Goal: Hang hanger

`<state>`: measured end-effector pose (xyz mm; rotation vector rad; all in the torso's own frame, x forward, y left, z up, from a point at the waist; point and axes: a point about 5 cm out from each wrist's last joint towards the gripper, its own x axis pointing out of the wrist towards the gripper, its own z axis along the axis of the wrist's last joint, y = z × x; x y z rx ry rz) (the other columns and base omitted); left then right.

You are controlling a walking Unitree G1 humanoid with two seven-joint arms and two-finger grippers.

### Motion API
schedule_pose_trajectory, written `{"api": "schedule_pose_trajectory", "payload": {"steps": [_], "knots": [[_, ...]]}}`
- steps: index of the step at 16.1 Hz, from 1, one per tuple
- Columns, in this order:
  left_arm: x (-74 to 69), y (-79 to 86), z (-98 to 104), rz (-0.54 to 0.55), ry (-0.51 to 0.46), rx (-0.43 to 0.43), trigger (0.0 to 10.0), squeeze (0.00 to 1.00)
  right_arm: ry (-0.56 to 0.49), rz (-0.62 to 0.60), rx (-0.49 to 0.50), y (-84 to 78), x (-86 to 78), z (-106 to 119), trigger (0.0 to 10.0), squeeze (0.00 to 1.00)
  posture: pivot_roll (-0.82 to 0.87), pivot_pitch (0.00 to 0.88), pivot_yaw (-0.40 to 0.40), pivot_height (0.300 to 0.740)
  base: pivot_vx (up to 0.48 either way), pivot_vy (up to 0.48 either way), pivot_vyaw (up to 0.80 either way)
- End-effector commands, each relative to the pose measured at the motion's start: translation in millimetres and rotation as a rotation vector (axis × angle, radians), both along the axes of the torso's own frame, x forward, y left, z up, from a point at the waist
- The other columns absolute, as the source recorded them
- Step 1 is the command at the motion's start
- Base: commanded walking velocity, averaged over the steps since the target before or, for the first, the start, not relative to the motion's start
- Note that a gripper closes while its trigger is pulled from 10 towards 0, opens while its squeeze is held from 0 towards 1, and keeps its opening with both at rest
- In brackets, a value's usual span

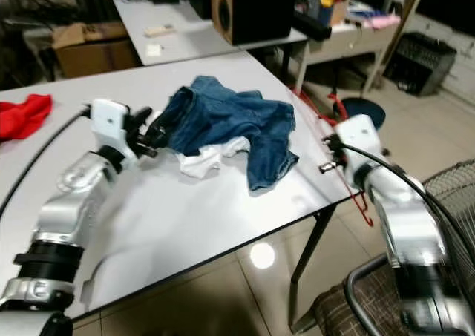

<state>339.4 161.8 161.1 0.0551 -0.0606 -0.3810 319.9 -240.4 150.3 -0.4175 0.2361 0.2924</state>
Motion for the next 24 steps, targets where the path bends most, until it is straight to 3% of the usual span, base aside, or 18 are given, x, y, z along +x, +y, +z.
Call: {"api": "schedule_pose_trajectory", "payload": {"steps": [1, 4, 7, 8, 12, 14, 18, 19, 22, 24], "knots": [[2.3, 2.0, 7, -0.002, -0.028, 0.005, 10.0, 0.00, 0.052, 0.049, -0.010, 1.1, 4.5, -10, 10.0, 0.00, -0.03, 0.000, -0.008, 0.740, 0.000, 0.000, 0.00], [1.6, 17.0, 12, 0.039, -0.051, 0.022, 10.0, 0.00, 0.170, 0.236, 0.003, 19.9, 9.0, -31, 10.0, 0.00, -0.01, 0.000, -0.016, 0.740, 0.000, 0.000, 0.00], [0.3, 28.1, 16, 0.049, -0.065, 0.035, 10.0, 0.00, 0.273, 0.541, 0.065, 57.4, -5.6, -48, 10.0, 0.00, 0.00, 0.000, -0.012, 0.740, 0.000, 0.000, 0.00], [0.5, 28.4, 17, 0.047, -0.068, 0.037, 10.0, 0.00, 0.279, 0.584, 0.075, 61.8, -8.3, -48, 10.0, 0.00, -0.01, 0.000, -0.010, 0.740, 0.000, 0.000, 0.00], [1.7, 23.9, 20, 0.006, -0.078, 0.038, 10.0, 0.00, 0.268, 0.817, 0.184, 91.9, -28.8, -33, 10.0, 0.00, -0.02, 0.000, 0.006, 0.740, 0.000, 0.000, 0.00], [1.4, 19.8, 21, -0.018, -0.085, 0.033, 10.0, 0.00, 0.179, 0.881, 0.284, 111.4, -36.6, -11, 10.0, 0.00, -0.02, 0.000, 0.010, 0.740, 0.000, 0.000, 0.00], [1.3, 22.0, 25, -0.020, -0.094, 0.032, 10.0, 0.00, 0.013, 0.728, 0.293, 94.3, -27.8, 27, 10.0, 0.00, -0.02, 0.000, 0.009, 0.740, 0.000, 0.000, 0.00], [0.4, 21.4, 22, -0.029, -0.085, 0.040, 10.0, 0.00, -0.011, 0.665, 0.263, 79.8, -29.6, 39, 10.0, 0.00, -0.02, 0.000, 0.011, 0.740, 0.000, 0.000, 0.00], [-3.1, 10.6, 17, -0.112, -0.068, 0.046, 10.0, 0.00, 0.002, 0.515, 0.164, 53.3, -26.4, 37, 10.0, 0.00, -0.03, 0.000, 0.026, 0.740, 0.000, 0.000, 0.00], [-9.4, -9.3, 14, -0.292, -0.027, 0.020, 10.0, 0.00, 0.005, 0.398, 0.118, 37.2, -14.3, 25, 10.0, 0.00, -0.04, 0.000, 0.041, 0.740, 0.000, 0.000, 0.00]]}}
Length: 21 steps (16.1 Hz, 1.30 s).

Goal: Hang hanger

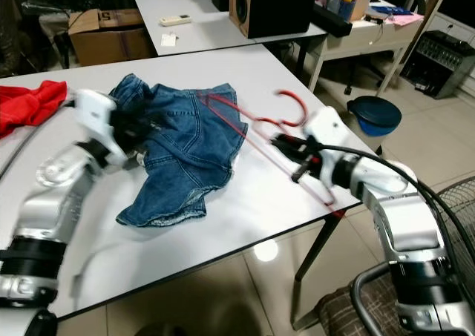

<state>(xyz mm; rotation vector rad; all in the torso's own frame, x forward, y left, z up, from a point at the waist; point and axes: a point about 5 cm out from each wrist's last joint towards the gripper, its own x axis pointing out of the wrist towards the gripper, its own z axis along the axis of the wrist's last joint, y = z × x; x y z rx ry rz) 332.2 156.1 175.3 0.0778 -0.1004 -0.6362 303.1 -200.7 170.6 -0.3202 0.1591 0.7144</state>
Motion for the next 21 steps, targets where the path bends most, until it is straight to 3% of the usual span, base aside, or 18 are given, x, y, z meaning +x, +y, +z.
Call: {"api": "schedule_pose_trajectory", "payload": {"steps": [1, 2, 3, 5, 7, 9, 13, 17, 18, 20, 21], "knots": [[-7.9, -16.3, -6, -0.155, 0.045, 0.039, 10.0, 0.00, -0.033, -0.079, -0.013, -6.3, 12.8, -4, 10.0, 0.00, -0.03, 0.000, 0.046, 0.740, 0.000, 0.000, 0.00], [-13.0, -25.1, -13, -0.242, 0.074, 0.089, 10.0, 0.00, -0.030, -0.120, -0.013, -7.1, 21.0, -12, 10.0, 0.00, -0.03, 0.000, 0.046, 0.740, 0.000, 0.000, 0.00], [-14.5, -26.9, -15, -0.264, 0.081, 0.101, 10.0, 0.00, -0.026, -0.129, -0.014, -6.8, 22.6, -14, 10.0, 0.00, -0.03, 0.000, 0.046, 0.740, 0.000, 0.000, 0.00], [-22.7, -28.8, -29, -0.341, 0.130, 0.204, 10.0, 0.00, -0.015, -0.115, 0.001, 0.6, 29.8, -25, 10.0, 0.00, -0.02, 0.000, 0.044, 0.740, 0.000, 0.000, 0.00], [-25.0, -21.0, -38, -0.326, 0.169, 0.283, 10.0, 0.00, -0.012, -0.083, -0.005, 6.4, 31.8, -32, 10.0, 0.00, -0.02, 0.000, 0.042, 0.740, 0.000, 0.000, 0.00], [-28.5, -0.9, -47, -0.297, 0.222, 0.394, 10.0, 0.00, -0.002, 0.026, -0.047, 16.8, 30.0, -41, 10.0, 0.00, -0.01, 0.000, 0.034, 0.740, 0.000, 0.000, 0.00], [-34.9, 23.6, -55, -0.289, 0.269, 0.514, 10.0, 0.00, 0.030, 0.195, -0.188, 26.3, 26.1, -49, 10.0, 0.00, 0.01, 0.000, 0.025, 0.740, 0.000, 0.000, 0.00], [-28.2, 34.6, -56, -0.198, 0.265, 0.560, 10.0, 0.00, 0.075, 0.367, -0.252, 33.9, 14.0, -50, 10.0, 0.00, 0.01, 0.000, 0.022, 0.740, 0.000, 0.000, 0.00], [-26.2, 28.9, -55, -0.196, 0.250, 0.534, 10.0, 0.00, 0.081, 0.421, -0.268, 34.9, 5.9, -46, 10.0, 0.00, 0.01, 0.000, 0.022, 0.740, 0.000, 0.000, 0.00], [-20.5, 10.4, -53, -0.198, 0.224, 0.451, 10.0, 0.00, 0.050, 0.440, -0.209, 39.6, -2.4, -33, 10.0, 0.00, 0.00, 0.000, 0.027, 0.740, 0.000, 0.000, 0.00], [-18.3, 5.7, -55, -0.196, 0.219, 0.455, 10.0, 0.00, 0.040, 0.443, -0.181, 42.2, -4.9, -28, 10.0, 0.00, 0.00, 0.000, 0.032, 0.740, 0.000, 0.000, 0.00]]}}
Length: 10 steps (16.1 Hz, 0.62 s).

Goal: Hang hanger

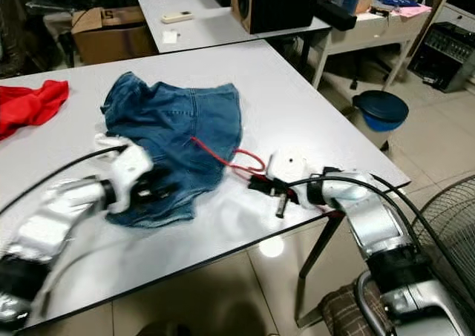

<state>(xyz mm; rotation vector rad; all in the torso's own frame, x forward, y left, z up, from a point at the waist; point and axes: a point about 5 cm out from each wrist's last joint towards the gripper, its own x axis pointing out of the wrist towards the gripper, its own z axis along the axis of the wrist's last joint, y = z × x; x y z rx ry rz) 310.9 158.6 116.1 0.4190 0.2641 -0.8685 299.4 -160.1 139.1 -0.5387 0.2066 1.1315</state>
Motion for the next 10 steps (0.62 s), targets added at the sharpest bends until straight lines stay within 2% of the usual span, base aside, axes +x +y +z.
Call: {"api": "schedule_pose_trajectory", "payload": {"steps": [1, 3, 4, 5, 6, 8, 9, 10], "knots": [[4.9, 0.4, 2, 0.015, -0.021, 0.013, 10.0, 0.00, 0.003, 0.021, 0.043, 4.3, -3.8, 6, 10.0, 0.00, -0.01, 0.000, 0.035, 0.740, 0.000, 0.000, 0.00], [16.3, -8.0, -2, 0.064, -0.037, 0.010, 10.0, 0.00, 0.020, 0.062, 0.155, 20.0, -18.9, 20, 10.0, 0.00, -0.02, 0.000, 0.043, 0.740, 0.000, 0.000, 0.00], [18.6, -7.3, -1, 0.078, -0.049, 0.016, 10.0, 0.00, 0.019, 0.065, 0.170, 22.7, -20.7, 21, 10.0, 0.00, -0.03, 0.000, 0.046, 0.740, 0.000, 0.000, 0.00], [31.1, 2.6, 11, 0.178, -0.128, 0.015, 10.0, 0.00, 0.016, 0.050, 0.227, 30.7, -27.3, 28, 10.0, 0.00, -0.03, 0.000, 0.047, 0.740, 0.000, 0.000, 0.00], [34.3, 5.9, 15, 0.206, -0.151, 0.013, 10.0, 0.00, 0.012, 0.042, 0.237, 31.7, -28.0, 29, 10.0, 0.00, -0.03, 0.000, 0.047, 0.740, 0.000, 0.000, 0.00], [43.2, 20.3, 31, 0.273, -0.219, -0.010, 10.0, 0.00, -0.009, -0.040, 0.249, 25.7, -27.0, 34, 10.0, 0.00, -0.03, 0.000, 0.038, 0.740, 0.000, 0.000, 0.00], [48.7, 26.6, 51, 0.285, -0.256, -0.076, 10.0, 0.00, -0.045, -0.151, 0.237, 4.5, -27.8, 42, 10.0, 0.00, -0.02, 0.000, 0.031, 0.740, 0.000, 0.000, 0.00], [50.2, 22.7, 57, 0.271, -0.252, -0.117, 10.0, 0.00, -0.061, -0.215, 0.221, -8.2, -28.5, 45, 10.0, 0.00, -0.02, 0.000, 0.031, 0.740, 0.000, 0.000, 0.00]]}}
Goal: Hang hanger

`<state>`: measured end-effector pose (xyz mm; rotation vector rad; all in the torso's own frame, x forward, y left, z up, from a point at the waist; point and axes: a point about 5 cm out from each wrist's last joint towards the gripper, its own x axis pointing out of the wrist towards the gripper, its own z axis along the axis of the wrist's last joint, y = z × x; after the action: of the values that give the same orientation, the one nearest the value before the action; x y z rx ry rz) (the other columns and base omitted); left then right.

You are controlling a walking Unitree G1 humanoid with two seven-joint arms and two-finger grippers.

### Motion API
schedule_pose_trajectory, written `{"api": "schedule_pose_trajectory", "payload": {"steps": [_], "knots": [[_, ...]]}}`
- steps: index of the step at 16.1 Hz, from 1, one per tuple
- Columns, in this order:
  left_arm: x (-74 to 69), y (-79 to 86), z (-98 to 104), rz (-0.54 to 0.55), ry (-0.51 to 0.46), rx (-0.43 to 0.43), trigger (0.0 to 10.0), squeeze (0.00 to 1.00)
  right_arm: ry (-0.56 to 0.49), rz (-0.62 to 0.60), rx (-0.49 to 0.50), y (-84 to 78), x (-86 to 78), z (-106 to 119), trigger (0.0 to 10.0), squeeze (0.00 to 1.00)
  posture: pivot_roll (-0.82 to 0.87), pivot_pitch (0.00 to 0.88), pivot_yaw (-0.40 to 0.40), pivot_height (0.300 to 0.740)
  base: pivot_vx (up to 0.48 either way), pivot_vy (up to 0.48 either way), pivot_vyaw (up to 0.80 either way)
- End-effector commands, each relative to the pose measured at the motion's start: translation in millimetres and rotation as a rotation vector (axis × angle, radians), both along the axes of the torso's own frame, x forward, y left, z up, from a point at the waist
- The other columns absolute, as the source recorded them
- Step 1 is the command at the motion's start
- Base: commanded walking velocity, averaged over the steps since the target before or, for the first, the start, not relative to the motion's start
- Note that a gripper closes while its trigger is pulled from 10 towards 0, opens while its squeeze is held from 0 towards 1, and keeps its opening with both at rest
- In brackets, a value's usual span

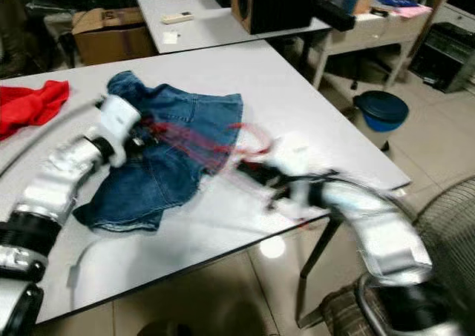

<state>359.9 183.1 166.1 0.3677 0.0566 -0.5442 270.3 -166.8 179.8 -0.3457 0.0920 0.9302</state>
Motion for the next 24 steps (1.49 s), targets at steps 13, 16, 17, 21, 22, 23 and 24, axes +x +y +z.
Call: {"api": "schedule_pose_trajectory", "payload": {"steps": [13, 16, 17, 21, 22, 23, 24], "knots": [[-18.4, -47.8, -84, -0.352, 0.424, 0.292, 10.0, 0.95, 0.004, -0.508, 0.006, -47.4, -16.3, -5, 10.0, 0.00, -0.08, 0.000, 0.064, 0.740, 0.000, 0.000, 0.00], [-24.1, 6.6, -76, -0.285, 0.437, 0.342, 10.0, 0.02, 0.012, -0.466, 0.013, -41.0, -15.4, -5, 10.0, 0.00, -0.06, 0.000, 0.045, 0.740, 0.000, 0.000, 0.00], [-28.3, 26.2, -70, -0.281, 0.439, 0.354, 10.0, 0.00, 0.017, -0.454, 0.014, -38.8, -15.9, -6, 10.0, 0.00, -0.04, 0.000, 0.036, 0.740, 0.000, 0.000, 0.00], [-28.0, 85.9, -33, -0.104, 0.326, 0.335, 10.0, 0.00, 0.028, -0.416, 0.024, -30.7, -14.9, -9, 10.0, 0.00, -0.02, 0.000, 0.022, 0.740, 0.000, 0.000, 0.00], [-24.1, 85.7, -20, -0.097, 0.278, 0.237, 10.0, 0.00, 0.027, -0.413, 0.025, -29.9, -14.0, -9, 10.0, 0.00, -0.01, 0.000, 0.021, 0.740, 0.000, 0.000, 0.00], [-21.2, 76.9, -10, -0.135, 0.238, 0.147, 10.0, 0.00, 0.025, -0.414, 0.025, -29.9, -13.5, -9, 10.0, 0.00, -0.01, 0.000, 0.023, 0.740, 0.000, 0.000, 0.00], [-18.9, 56.0, -3, -0.226, 0.210, 0.037, 10.0, 0.00, 0.013, -0.429, 0.032, -30.9, -12.9, -7, 10.0, 0.00, -0.02, 0.000, 0.033, 0.740, 0.000, 0.000, 0.00]]}}
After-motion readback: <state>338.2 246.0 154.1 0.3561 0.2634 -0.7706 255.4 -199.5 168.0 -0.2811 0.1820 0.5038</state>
